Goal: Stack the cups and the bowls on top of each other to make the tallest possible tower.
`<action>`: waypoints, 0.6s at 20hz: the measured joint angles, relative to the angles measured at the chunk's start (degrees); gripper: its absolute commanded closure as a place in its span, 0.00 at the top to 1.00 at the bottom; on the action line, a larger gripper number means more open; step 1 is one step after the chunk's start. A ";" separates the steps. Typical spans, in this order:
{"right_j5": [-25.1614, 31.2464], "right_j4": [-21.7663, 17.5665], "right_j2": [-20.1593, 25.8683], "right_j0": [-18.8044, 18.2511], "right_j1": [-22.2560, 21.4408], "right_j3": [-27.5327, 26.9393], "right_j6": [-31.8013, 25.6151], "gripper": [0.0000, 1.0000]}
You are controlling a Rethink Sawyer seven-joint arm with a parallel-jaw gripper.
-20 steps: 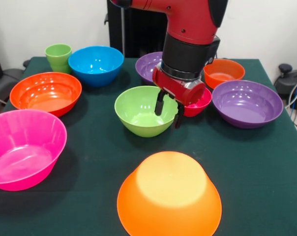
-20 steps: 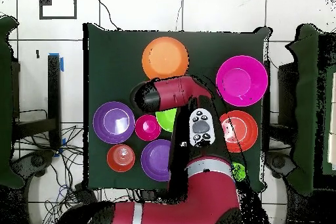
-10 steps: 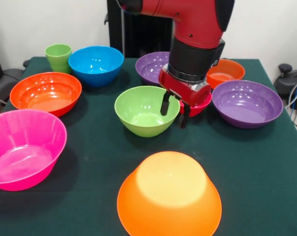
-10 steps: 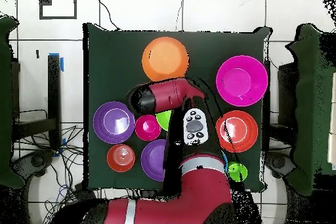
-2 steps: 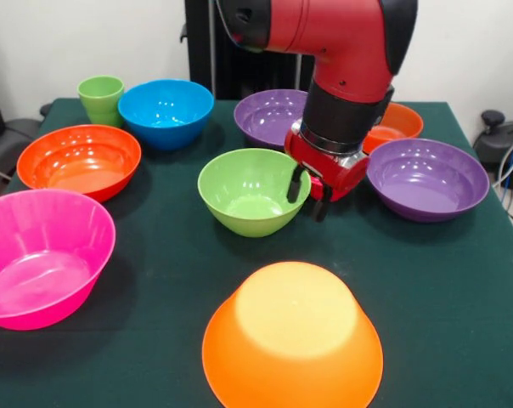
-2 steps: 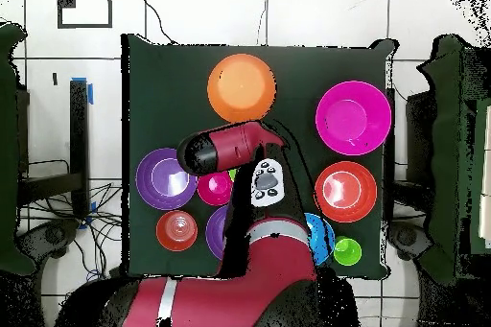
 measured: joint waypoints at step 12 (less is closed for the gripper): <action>-0.01 0.00 -2.27 1.37 0.11 -0.71 -0.01 0.00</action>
